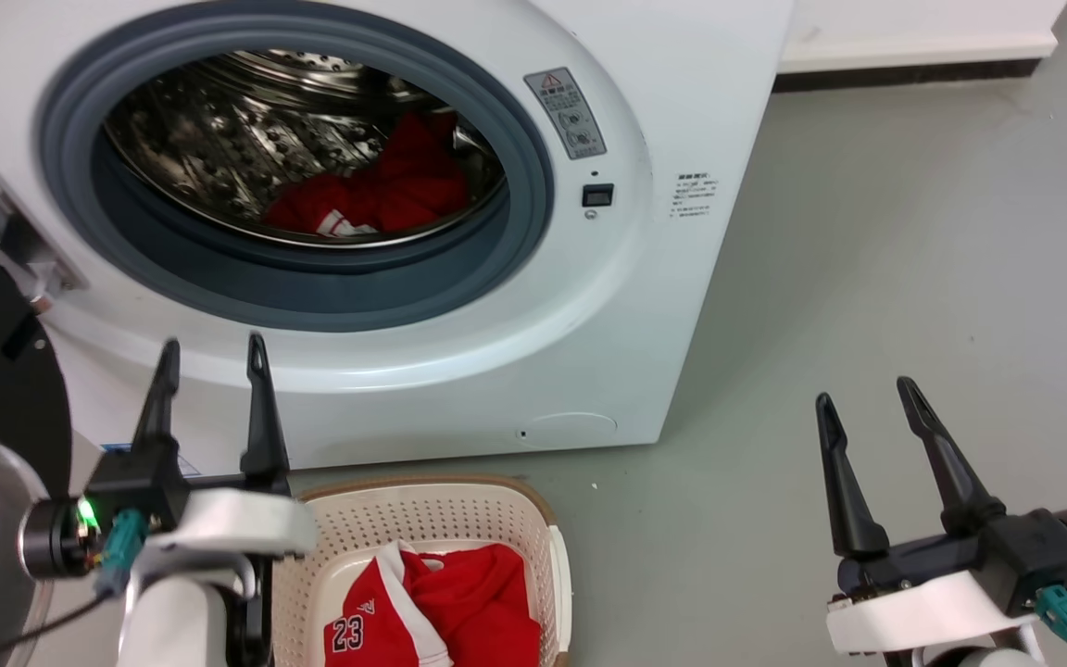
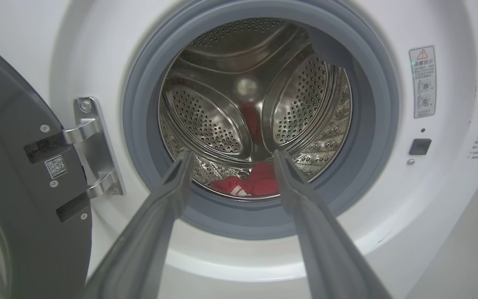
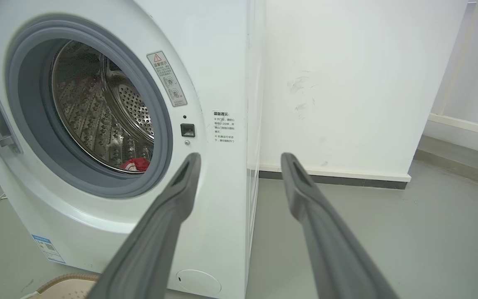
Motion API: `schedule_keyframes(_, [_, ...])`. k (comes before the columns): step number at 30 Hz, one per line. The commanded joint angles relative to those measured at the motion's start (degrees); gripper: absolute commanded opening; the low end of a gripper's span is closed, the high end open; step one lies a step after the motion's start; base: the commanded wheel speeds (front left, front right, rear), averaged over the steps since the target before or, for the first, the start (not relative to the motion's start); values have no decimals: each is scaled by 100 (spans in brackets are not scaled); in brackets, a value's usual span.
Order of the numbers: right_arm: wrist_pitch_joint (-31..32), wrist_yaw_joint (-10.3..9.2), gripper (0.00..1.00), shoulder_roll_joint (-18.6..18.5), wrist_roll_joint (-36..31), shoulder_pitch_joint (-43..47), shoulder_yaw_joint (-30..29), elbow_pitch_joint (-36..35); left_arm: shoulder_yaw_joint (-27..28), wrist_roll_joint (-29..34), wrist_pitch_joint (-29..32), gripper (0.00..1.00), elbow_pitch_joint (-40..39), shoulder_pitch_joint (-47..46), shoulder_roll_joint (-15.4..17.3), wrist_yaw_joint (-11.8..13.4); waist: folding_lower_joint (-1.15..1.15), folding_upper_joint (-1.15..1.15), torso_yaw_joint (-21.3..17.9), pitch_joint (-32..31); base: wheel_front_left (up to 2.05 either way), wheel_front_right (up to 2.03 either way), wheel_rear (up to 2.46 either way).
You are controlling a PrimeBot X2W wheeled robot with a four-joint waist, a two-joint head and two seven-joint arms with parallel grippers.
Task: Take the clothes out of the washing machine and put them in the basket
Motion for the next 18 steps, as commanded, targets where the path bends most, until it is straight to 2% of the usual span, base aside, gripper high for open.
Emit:
schedule_keyframes(1, [-12,-4,100,10,47,-94,27,-26,30,44,-15,100,54,-177,-8,-46,1,0,-59,81,0,0,0])
schedule_keyframes(10, [-12,-4,100,10,128,-510,144,-141,72,182,-15,100,1233,-1712,282,-235,1,0,-378,800,0,0,0])
schedule_keyframes(18, [-12,-4,100,10,265,-952,133,-233,-92,458,-13,100,2478,-3444,686,-186,1,0,-611,1653,0,0,0])
